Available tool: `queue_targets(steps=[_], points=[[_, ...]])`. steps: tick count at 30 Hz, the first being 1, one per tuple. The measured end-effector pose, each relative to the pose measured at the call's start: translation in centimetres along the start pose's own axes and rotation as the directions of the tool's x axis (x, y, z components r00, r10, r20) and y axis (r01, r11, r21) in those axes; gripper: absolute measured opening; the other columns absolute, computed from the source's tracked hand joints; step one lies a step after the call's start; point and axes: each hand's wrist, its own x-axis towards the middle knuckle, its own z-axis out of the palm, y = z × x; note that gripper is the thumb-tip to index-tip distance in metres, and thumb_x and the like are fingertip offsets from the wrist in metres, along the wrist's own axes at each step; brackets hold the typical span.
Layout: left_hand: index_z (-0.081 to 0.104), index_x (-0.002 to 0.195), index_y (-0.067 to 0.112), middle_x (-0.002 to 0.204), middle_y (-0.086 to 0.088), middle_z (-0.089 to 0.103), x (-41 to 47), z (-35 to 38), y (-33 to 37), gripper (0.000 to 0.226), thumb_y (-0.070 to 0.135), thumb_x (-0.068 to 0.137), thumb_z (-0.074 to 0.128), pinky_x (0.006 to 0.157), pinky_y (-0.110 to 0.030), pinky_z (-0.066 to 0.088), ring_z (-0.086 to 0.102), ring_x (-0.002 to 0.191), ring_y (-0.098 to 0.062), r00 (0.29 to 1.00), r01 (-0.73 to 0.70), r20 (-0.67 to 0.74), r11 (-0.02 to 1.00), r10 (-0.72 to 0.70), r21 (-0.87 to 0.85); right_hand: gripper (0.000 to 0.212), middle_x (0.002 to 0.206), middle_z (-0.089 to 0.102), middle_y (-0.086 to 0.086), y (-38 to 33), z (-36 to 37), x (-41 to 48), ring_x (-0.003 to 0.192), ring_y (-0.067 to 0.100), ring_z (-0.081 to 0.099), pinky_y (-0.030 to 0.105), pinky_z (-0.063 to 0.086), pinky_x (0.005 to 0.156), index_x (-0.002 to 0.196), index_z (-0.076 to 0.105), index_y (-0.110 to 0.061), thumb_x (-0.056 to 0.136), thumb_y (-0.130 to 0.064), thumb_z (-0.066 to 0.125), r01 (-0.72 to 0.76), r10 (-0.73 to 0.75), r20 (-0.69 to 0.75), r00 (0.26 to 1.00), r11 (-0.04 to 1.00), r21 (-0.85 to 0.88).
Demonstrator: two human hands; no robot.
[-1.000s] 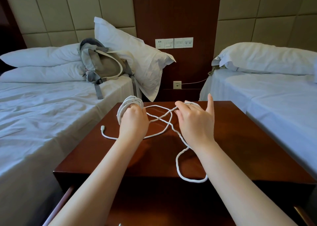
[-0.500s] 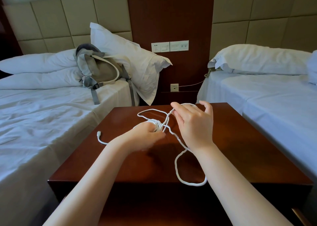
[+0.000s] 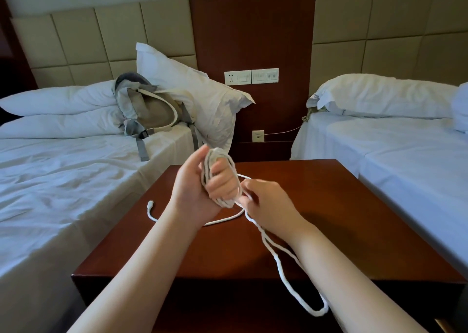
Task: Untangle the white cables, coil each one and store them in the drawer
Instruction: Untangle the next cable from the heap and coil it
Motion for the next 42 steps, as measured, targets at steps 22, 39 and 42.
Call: queue_targets(steps=[22, 39, 42], points=[[0.051, 0.07, 0.004, 0.056, 0.006, 0.041, 0.2, -2.6, -1.0, 0.029, 0.019, 0.095, 0.052, 0.059, -0.011, 0.029, 0.038, 0.052, -0.005, 0.556, 0.408, -0.114, -0.151, 0.823, 0.9, 0.025, 0.076, 0.064, -0.001, -0.2, -0.5, -0.3, 0.071, 0.02, 0.057, 0.03, 0.027, 0.065, 0.087, 0.064, -0.016, 0.093, -0.038, 0.056, -0.086, -0.026, -0.206, 0.978, 0.852, -0.516], [0.041, 0.054, 0.007, 0.04, -0.004, 0.041, -0.9, -0.9, -0.7, 0.043, 0.027, 0.09, 0.055, 0.046, -0.025, 0.035, 0.039, 0.038, -0.017, 0.855, 0.517, -0.51, 0.086, -0.089, 0.852, 0.015, 0.08, 0.065, 0.004, 1.0, -1.2, -0.1, 0.082, 0.025, 0.06, 0.051, 0.041, 0.094, 0.078, 0.071, -0.014, 0.082, -0.029, 0.072, -0.046, -0.209, -0.381, 0.901, 0.826, -0.562], [0.041, 0.047, 0.014, 0.038, -0.004, 0.035, -1.3, -0.8, -0.7, 0.041, 0.013, 0.087, 0.048, 0.045, -0.027, 0.026, 0.031, 0.036, -0.018, 0.851, 0.517, -0.471, 0.213, -0.231, 0.829, 0.027, 0.079, 0.064, 0.003, 1.2, -1.3, 0.0, 0.081, 0.023, 0.058, 0.046, 0.041, 0.092, 0.077, 0.071, -0.014, 0.091, -0.032, 0.055, 0.01, -0.25, -0.369, 0.895, 0.838, -0.545]])
